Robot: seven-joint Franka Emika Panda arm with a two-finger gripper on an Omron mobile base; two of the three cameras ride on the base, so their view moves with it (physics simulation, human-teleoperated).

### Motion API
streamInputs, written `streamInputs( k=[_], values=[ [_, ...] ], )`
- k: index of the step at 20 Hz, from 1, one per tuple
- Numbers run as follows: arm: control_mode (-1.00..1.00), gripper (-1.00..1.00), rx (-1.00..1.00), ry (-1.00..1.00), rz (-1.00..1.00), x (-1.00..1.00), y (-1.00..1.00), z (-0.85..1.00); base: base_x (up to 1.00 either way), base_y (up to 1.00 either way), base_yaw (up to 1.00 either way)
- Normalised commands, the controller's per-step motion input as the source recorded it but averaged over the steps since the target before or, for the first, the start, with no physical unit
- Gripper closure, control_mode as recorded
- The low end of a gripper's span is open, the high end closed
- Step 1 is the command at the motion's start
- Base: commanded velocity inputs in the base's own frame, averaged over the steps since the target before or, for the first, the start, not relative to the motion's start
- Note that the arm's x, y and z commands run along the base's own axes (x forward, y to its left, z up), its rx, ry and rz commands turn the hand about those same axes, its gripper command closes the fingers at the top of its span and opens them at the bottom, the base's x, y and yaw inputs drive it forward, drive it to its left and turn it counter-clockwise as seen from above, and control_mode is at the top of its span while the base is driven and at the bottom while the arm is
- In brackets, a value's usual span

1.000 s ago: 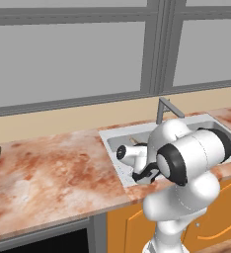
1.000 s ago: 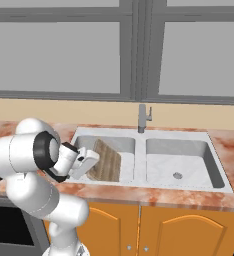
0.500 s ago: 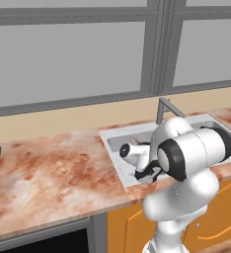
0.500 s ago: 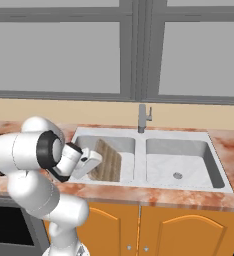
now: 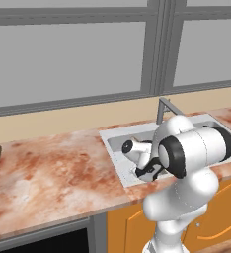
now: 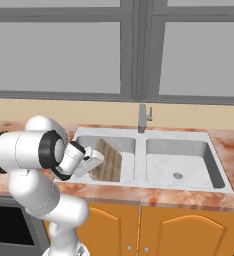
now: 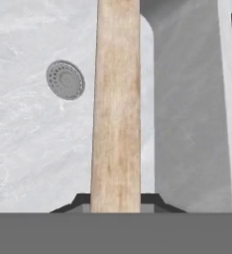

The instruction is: Move the cutting board and knife to the sink. Then move spray from the cabinet to the counter.

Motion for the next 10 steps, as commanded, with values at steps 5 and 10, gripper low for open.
streamInputs(
  k=[5, 10],
  values=[
    [-1.0, 1.0, 0.06, 0.03, 0.0, 0.0, -0.08, -0.16, 0.0, 0.0, 0.0],
    [-1.0, -1.0, 0.06, 0.03, 0.0, 0.0, -0.03, -0.15, 0.0, 0.0, 0.0]
  ],
)
